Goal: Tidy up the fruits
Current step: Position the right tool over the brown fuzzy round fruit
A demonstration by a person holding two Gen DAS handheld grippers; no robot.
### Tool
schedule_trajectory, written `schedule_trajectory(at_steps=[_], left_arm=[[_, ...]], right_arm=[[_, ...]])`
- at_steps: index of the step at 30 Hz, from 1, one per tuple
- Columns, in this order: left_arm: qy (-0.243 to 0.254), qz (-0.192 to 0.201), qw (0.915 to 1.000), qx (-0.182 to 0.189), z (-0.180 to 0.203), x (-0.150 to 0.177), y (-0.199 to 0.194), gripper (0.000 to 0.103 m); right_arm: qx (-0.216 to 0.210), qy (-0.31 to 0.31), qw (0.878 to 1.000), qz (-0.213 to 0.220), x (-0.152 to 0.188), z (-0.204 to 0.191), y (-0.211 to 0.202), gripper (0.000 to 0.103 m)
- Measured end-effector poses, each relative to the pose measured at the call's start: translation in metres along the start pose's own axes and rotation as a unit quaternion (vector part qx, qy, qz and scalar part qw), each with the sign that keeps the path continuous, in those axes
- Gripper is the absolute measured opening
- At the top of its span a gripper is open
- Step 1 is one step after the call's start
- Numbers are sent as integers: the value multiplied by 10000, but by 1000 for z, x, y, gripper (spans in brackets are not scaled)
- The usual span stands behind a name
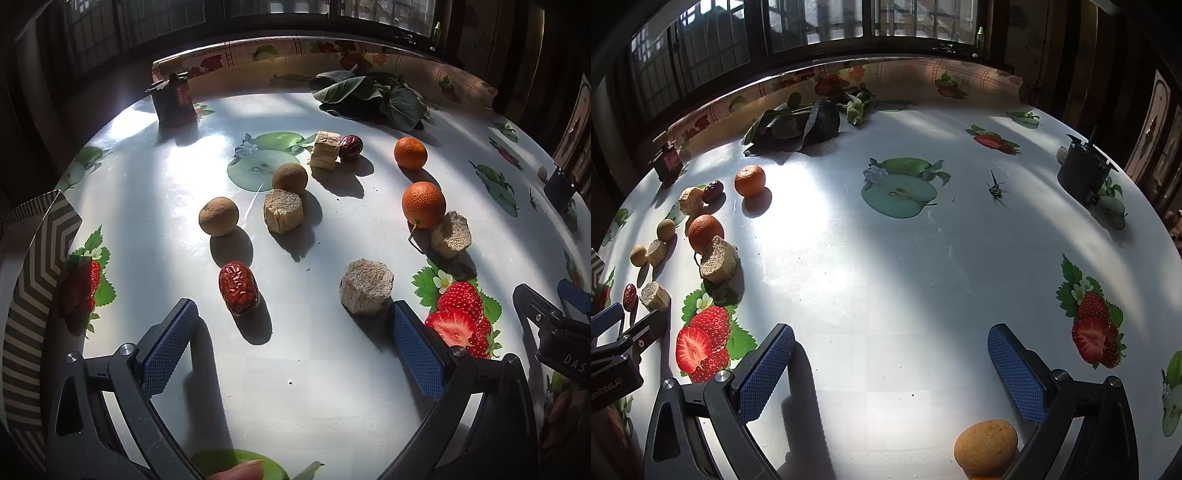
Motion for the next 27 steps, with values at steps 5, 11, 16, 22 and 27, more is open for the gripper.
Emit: schedule_trajectory(at_steps=[5,11,16,22,27], left_arm=[[7,-3,10000,-15,1,0,0,103],[131,-369,9991,150,-1,-2,-9,103],[48,-139,9994,319,-3,-30,-42,103],[-1,-206,9985,515,-9,-37,-73,103],[41,-308,9974,643,-9,-31,-84,103]], right_arm=[[-40,-58,9993,-369,0,0,-2,102],[-459,-416,9981,-22,-18,-5,-37,100],[-616,-277,9977,21,-20,5,-62,100],[-572,-300,9979,30,-20,11,-80,100],[-688,-195,9974,6,-10,20,-93,100]])
Point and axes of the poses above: each gripper's, at about its wrist camera, not at the fingertips, and y roughly the way its jaws point, z to its right, x to its underside, the point moved 8 cm from there along y, roughly the way its jaws point, and after that the axes turned 12 degrees about z, right-handed, at the moved point
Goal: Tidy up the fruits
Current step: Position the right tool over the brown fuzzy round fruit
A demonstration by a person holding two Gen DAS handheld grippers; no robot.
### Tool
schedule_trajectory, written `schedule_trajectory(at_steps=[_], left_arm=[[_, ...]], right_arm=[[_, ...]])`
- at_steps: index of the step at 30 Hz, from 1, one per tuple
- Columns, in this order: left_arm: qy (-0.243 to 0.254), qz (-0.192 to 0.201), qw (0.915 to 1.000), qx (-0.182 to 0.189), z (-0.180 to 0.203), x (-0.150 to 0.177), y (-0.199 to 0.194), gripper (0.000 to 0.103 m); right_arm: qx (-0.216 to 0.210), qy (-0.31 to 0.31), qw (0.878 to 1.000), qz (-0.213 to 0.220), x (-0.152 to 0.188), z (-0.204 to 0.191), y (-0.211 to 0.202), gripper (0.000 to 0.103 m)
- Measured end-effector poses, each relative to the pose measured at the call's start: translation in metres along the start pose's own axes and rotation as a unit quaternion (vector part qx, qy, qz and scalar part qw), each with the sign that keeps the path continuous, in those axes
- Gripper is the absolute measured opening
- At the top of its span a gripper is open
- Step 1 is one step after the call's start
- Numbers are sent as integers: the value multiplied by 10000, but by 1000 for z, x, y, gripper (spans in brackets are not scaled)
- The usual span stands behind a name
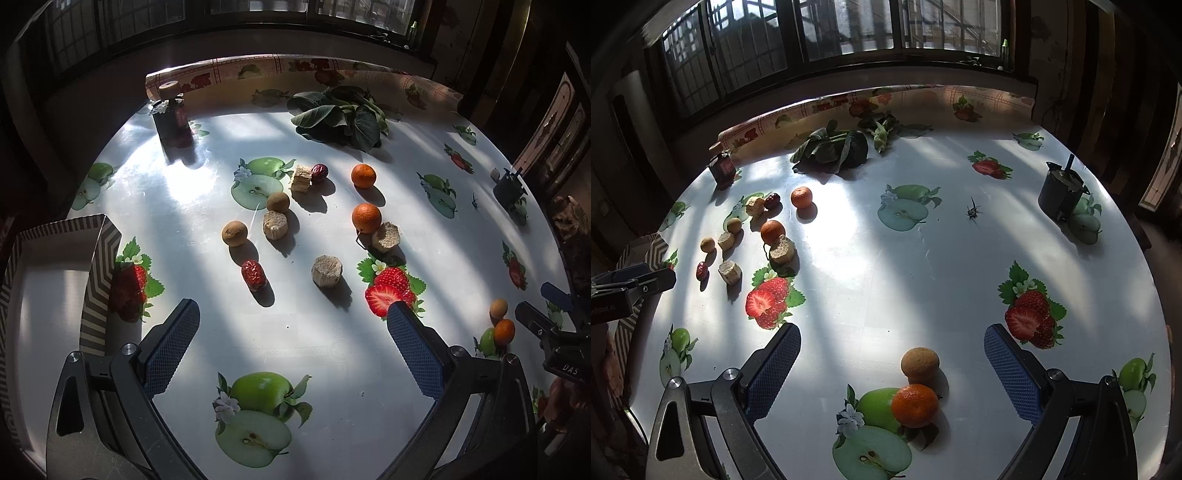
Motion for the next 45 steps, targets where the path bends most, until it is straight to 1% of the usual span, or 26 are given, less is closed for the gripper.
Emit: schedule_trajectory(at_steps=[5,8,10,12,14,16,19,25,28,32,35,41,45], left_arm=[[140,-16,9999,86,5,-9,-7,102],[220,72,9996,175,6,-24,-14,102],[314,61,9993,175,4,-33,-16,102],[405,86,9990,196,2,-43,-19,102],[493,132,9985,215,-1,-50,-19,103],[572,122,9982,141,-5,-51,-17,102],[540,90,9984,135,-6,-47,-12,103],[521,53,9986,21,2,-33,-4,102],[434,12,9990,79,7,-27,2,103],[339,-195,9989,259,15,-17,12,102],[336,-308,9983,368,21,-12,19,102],[399,-389,9977,373,26,-10,32,102],[447,-441,9977,271,26,-11,40,102]], right_arm=[[94,72,9999,-123,15,14,-4,100],[130,121,9997,-177,19,21,-5,98],[161,110,9996,-186,20,23,-6,98],[184,81,9996,-210,22,25,-6,97],[163,82,9995,-261,24,25,-5,92],[159,105,9993,-314,26,26,-4,90],[47,182,9993,-320,26,24,-4,87],[-9,122,9996,-258,16,15,-3,87],[-15,95,9995,-290,15,13,-1,87],[36,75,9994,-331,15,14,1,87],[-1,96,9993,-355,17,15,1,87],[12,144,9992,-359,18,22,1,87],[41,208,9991,-375,17,27,2,87]])
Point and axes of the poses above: each gripper's, at about its wrist camera, not at the fingertips, and y roughly the way its jaws point, z to its right, x to its underside, the point moved 8 cm from there along y, roughly the way its jaws point, and after that the axes turned 12 degrees about z, right-handed, at the moved point
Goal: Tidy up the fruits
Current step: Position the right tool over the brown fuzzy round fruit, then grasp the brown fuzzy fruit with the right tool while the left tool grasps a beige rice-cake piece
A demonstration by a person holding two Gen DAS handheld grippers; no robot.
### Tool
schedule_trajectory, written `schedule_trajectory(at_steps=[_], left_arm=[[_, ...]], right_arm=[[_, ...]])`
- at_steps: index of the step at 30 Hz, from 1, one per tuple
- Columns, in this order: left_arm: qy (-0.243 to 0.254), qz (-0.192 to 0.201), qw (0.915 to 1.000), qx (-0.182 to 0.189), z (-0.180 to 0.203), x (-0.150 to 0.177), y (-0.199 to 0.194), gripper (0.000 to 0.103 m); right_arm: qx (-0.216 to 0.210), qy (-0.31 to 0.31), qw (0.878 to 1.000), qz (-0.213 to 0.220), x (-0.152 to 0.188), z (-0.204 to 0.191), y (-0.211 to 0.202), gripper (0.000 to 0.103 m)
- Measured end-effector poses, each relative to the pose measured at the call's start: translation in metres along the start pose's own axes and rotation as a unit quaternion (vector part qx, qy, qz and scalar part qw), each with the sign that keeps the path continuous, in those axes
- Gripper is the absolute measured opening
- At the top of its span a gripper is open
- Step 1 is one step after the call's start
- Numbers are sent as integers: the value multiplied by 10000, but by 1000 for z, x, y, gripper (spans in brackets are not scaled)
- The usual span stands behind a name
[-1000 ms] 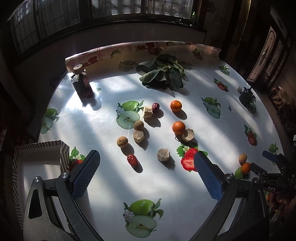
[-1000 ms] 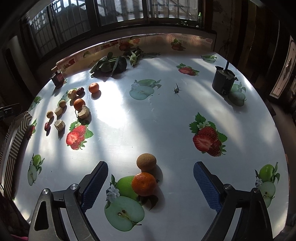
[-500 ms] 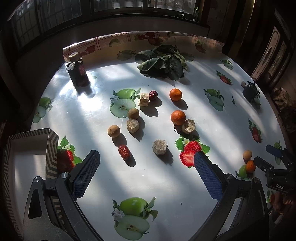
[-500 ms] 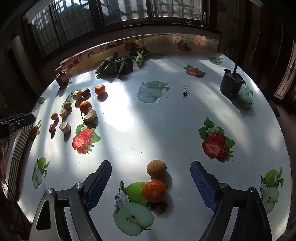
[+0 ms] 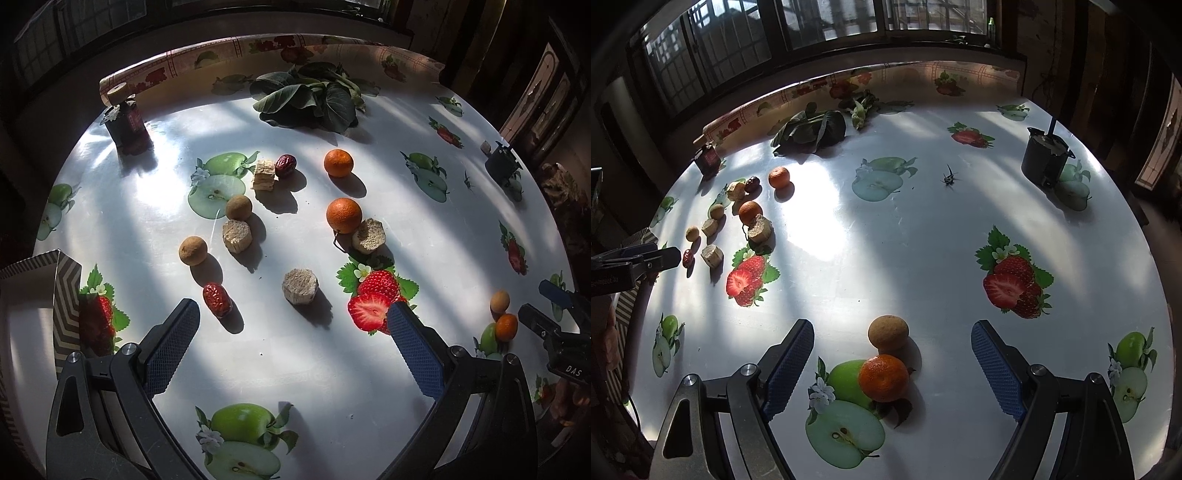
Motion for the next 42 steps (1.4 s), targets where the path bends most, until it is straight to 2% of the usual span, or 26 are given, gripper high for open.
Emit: schedule_trajectory(at_steps=[14,20,28,32,36,40,42], left_arm=[[-19,-228,9997,22,3,2,21,102],[31,-228,9997,-86,0,2,24,102],[74,-266,9995,-118,-5,1,29,102],[166,-313,9993,-72,-3,3,32,102],[195,-326,9993,-32,-2,4,33,102],[227,-389,9990,34,2,7,36,102],[274,-391,9988,66,5,8,37,102]], right_arm=[[40,15,10000,-48,-6,6,6,87],[4,125,9999,-41,-9,6,9,87],[-26,-20,9999,-162,-5,-1,15,87],[-142,-63,9994,-323,0,-4,18,72],[-162,-20,9989,-438,6,-2,22,69],[-174,112,9982,-560,9,1,28,55],[-158,121,9977,-644,11,2,32,54]])
Point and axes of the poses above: each gripper's, at about its wrist camera, not at the fingertips, and y roughly the way its jaws point, z to its right, x to its underside, the point moved 8 cm from there along y, roughly the way its jaws point, and after that the axes turned 12 degrees about z, right-handed, at the moved point
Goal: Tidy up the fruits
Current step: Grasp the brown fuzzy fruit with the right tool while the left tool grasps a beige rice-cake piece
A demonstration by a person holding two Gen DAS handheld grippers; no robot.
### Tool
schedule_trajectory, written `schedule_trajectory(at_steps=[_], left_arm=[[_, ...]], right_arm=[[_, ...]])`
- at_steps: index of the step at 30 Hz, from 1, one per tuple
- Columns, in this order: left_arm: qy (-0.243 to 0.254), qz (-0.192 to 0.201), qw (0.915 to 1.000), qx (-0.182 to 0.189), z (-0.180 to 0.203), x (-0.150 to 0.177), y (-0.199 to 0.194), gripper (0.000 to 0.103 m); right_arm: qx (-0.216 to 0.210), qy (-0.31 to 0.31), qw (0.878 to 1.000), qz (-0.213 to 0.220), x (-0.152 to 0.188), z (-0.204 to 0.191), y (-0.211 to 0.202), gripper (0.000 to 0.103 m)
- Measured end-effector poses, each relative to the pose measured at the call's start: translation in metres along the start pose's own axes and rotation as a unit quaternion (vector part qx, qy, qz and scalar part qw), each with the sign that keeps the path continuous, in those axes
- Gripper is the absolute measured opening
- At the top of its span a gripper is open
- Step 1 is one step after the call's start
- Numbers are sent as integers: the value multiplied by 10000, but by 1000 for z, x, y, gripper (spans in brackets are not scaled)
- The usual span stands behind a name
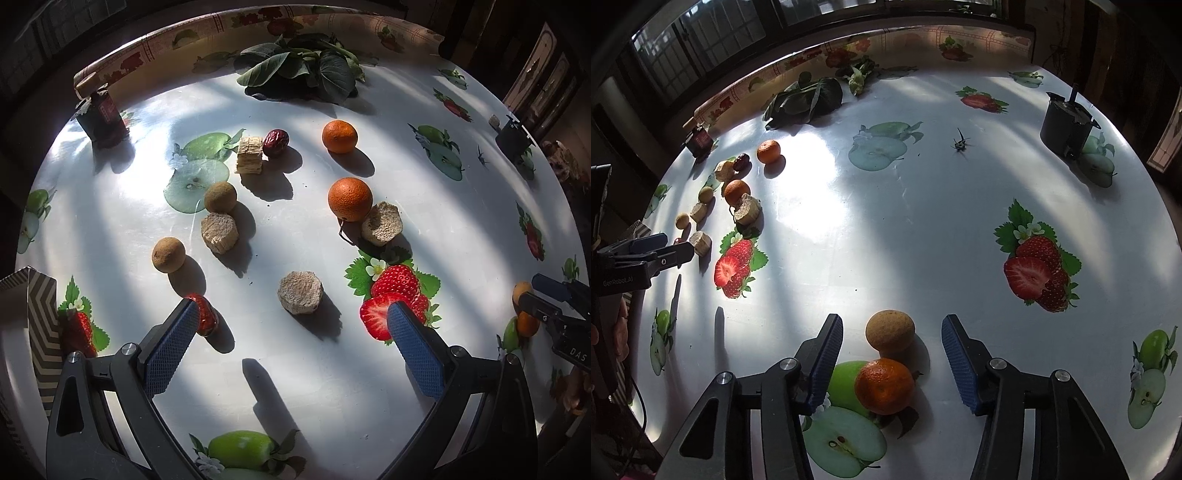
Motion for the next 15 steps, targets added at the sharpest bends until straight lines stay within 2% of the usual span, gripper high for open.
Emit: schedule_trajectory(at_steps=[1,4,5,7,13,15], left_arm=[[25,2,10000,10,1,0,0,102],[44,3,10000,64,4,0,2,102],[47,-5,10000,69,4,0,4,102],[43,-17,9999,100,4,-1,6,102],[98,-11,9996,246,5,-5,9,91],[116,-35,9995,282,5,-6,11,77]], right_arm=[[0,1,10000,-29,1,0,2,52],[-56,32,9999,-160,4,0,7,31],[-82,34,9998,-205,5,0,9,29],[-78,-15,9998,-179,6,-2,10,29],[-245,6,9997,-20,-6,-12,5,28],[-291,23,9996,38,-11,-16,5,28]])
Point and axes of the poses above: each gripper's, at about its wrist camera, not at the fingertips, and y roughly the way its jaws point, z to its right, x to its underside, the point moved 8 cm from there along y, roughly the way its jaws point, and after that the axes turned 12 degrees about z, right-handed, at the moved point
